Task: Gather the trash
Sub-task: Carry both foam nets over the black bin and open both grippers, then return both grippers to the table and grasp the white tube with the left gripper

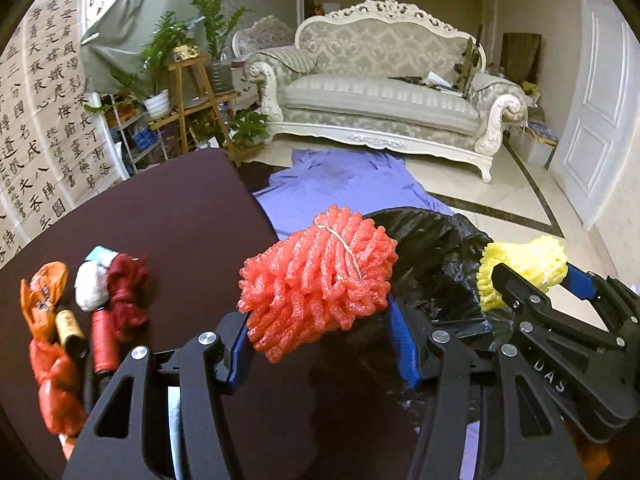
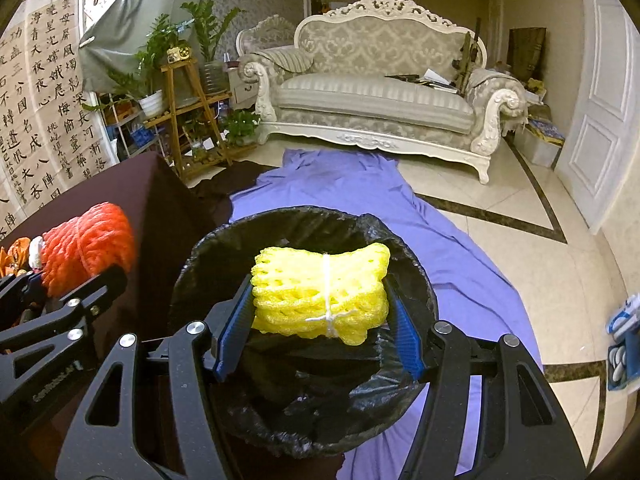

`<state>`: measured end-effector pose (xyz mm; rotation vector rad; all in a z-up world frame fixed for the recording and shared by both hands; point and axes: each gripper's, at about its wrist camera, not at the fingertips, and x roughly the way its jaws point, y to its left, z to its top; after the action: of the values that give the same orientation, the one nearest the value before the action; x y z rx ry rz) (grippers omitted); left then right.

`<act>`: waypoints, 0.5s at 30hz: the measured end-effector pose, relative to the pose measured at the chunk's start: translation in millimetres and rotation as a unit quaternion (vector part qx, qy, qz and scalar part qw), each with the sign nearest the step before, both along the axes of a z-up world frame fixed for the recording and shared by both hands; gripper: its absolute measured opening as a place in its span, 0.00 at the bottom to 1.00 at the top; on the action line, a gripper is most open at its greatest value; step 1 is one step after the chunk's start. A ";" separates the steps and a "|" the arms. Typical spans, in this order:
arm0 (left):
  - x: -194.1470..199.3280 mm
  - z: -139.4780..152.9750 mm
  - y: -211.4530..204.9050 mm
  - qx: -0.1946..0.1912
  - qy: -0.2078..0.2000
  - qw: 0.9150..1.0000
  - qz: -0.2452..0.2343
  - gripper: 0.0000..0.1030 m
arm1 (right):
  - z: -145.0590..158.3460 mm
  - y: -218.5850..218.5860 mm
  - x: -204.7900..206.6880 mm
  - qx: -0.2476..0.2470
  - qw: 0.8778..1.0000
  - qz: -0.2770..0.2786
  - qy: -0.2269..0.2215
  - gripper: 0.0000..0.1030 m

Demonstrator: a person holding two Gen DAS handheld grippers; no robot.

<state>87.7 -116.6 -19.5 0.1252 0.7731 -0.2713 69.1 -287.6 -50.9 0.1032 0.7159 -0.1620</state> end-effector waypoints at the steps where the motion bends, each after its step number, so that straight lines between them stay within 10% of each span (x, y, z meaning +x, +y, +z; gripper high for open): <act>1: 2.2 -3.1 -3.5 0.005 0.004 1.000 -0.002 0.55 | -2.2 -1.9 2.4 0.003 1.000 0.001 0.002 0.59; 15: 17.1 -12.8 -3.5 0.008 0.029 0.999 0.021 0.76 | -10.6 -16.2 13.3 0.020 1.000 -0.011 0.015 0.73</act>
<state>104.8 -120.0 -32.3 0.1169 0.8347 -0.2286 82.4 -303.8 -61.5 0.1479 0.7483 -0.1698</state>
